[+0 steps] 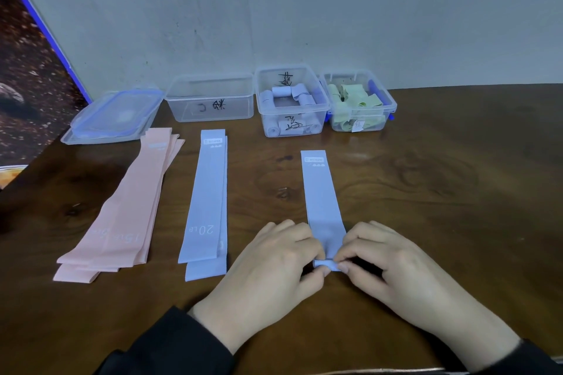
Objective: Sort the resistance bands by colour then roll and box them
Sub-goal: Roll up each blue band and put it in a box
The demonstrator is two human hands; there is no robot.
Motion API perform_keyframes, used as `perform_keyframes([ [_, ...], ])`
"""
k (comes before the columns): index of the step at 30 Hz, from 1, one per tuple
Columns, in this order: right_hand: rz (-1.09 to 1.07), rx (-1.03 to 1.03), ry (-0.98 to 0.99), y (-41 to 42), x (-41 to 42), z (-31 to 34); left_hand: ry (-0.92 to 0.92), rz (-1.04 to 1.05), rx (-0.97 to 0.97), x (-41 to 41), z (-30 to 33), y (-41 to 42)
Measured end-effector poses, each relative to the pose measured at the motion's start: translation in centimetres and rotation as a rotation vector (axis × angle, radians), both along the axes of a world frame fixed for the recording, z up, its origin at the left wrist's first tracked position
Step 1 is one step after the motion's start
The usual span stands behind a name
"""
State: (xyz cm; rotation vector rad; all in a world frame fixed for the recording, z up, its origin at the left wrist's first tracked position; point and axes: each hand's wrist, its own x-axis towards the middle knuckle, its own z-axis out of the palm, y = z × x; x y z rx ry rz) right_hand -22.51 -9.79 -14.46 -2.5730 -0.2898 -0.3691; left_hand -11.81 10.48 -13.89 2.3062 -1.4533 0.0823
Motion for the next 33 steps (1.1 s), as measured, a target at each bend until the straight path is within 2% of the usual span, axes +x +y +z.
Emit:
perform_keyframes([
  [12,-0.026,-0.080,-0.018,0.17,0.08,-0.27,-0.033,0.032,-0.038,0.17,-0.27,0.00],
  [25,-0.100,-0.025,0.000,-0.38,0.41,-0.61,-0.009,0.083,-0.012,0.21,-0.41,-0.10],
  [33,-0.106,-0.066,-0.008,-0.12,0.44,-0.62,-0.014,0.092,-0.021,0.23,-0.42,-0.03],
])
